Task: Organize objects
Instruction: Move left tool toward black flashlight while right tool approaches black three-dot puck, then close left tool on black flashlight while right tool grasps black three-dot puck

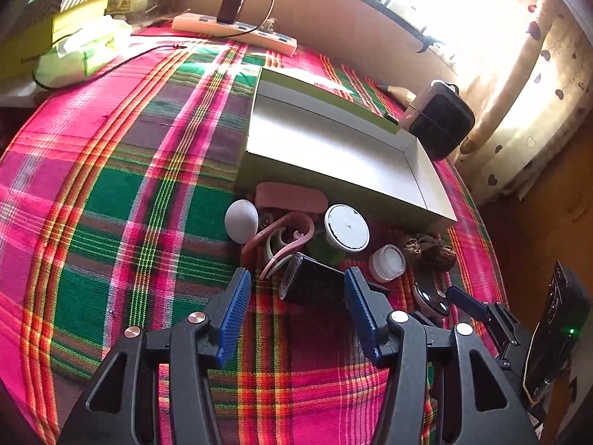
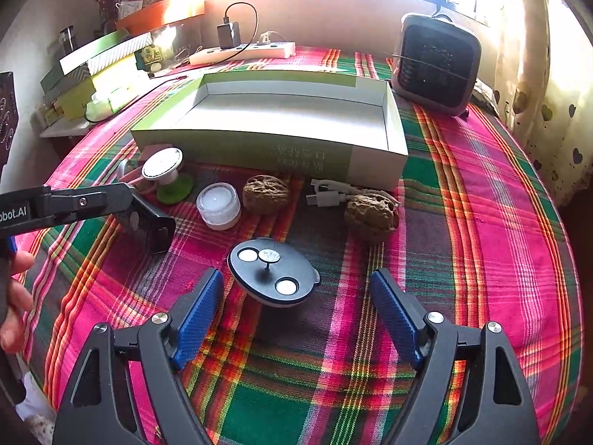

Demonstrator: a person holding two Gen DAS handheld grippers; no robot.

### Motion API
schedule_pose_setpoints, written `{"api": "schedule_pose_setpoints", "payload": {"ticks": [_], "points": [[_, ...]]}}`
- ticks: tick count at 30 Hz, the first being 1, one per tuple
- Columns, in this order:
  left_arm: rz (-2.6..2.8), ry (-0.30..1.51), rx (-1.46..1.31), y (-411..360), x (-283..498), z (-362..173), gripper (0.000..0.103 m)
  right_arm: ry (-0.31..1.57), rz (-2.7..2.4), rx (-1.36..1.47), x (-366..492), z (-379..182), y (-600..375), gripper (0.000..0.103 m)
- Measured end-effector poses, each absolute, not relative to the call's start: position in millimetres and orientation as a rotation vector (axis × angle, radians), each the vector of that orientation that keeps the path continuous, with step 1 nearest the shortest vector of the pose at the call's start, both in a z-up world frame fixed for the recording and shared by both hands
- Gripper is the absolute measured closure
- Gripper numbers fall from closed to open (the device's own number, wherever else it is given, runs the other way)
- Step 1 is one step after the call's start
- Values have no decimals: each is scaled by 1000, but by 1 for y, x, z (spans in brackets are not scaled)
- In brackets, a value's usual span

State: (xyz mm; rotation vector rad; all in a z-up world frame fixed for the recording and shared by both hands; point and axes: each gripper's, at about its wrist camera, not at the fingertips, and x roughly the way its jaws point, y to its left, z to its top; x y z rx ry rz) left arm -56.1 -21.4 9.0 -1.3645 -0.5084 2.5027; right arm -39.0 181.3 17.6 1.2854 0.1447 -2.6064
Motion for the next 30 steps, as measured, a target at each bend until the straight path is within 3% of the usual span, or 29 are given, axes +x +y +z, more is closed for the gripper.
{"api": "schedule_pose_setpoints", "payload": {"ticks": [15, 30], "points": [[2528, -506, -1396, -21, -60, 8, 52, 130, -2605, 1282, -39, 17, 184, 22], [2517, -247, -1358, -8, -22, 9, 52, 146, -2612, 1285, -39, 17, 184, 22]]}}
